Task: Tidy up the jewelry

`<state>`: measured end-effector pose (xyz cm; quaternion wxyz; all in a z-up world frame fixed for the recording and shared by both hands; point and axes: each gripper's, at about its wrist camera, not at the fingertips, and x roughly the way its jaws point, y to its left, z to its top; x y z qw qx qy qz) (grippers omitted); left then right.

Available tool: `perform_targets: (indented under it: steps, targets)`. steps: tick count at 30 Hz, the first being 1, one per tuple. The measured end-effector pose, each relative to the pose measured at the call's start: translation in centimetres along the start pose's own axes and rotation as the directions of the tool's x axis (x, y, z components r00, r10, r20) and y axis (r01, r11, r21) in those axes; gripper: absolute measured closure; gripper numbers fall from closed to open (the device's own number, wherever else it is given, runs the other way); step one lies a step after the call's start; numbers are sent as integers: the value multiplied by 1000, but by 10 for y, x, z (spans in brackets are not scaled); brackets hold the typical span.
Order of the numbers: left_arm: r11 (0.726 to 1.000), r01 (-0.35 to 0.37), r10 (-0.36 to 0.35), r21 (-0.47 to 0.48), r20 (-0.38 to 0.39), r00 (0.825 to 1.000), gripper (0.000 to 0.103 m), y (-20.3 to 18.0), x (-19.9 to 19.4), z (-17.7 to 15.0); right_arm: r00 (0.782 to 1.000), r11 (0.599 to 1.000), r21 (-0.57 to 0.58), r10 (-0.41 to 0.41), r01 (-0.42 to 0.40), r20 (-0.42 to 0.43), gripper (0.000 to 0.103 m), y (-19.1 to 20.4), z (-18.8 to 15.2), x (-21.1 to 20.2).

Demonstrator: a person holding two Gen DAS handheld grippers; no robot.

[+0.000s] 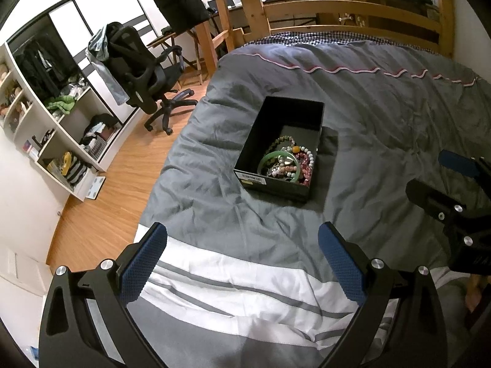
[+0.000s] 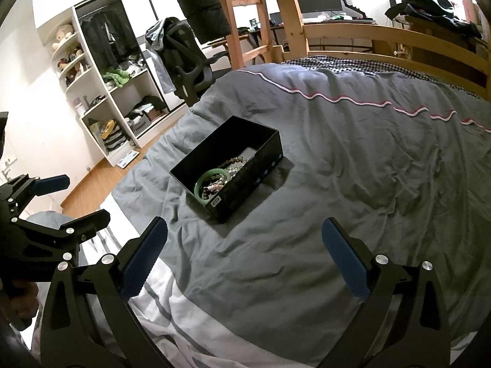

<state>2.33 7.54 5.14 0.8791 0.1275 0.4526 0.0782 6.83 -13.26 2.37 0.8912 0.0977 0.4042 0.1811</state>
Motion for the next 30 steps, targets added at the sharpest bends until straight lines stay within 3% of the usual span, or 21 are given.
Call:
perform_targets:
  steps: [15, 30]
  targets:
    - [999, 15, -14, -30, 27, 1000, 6, 9, -10, -1, 1000, 1000, -11, 0, 0, -21, 4, 3, -1, 5]
    - [998, 32, -32, -47, -7, 999, 6, 4, -6, -7, 1000, 1000, -18, 6, -7, -27, 4, 6, -1, 6]
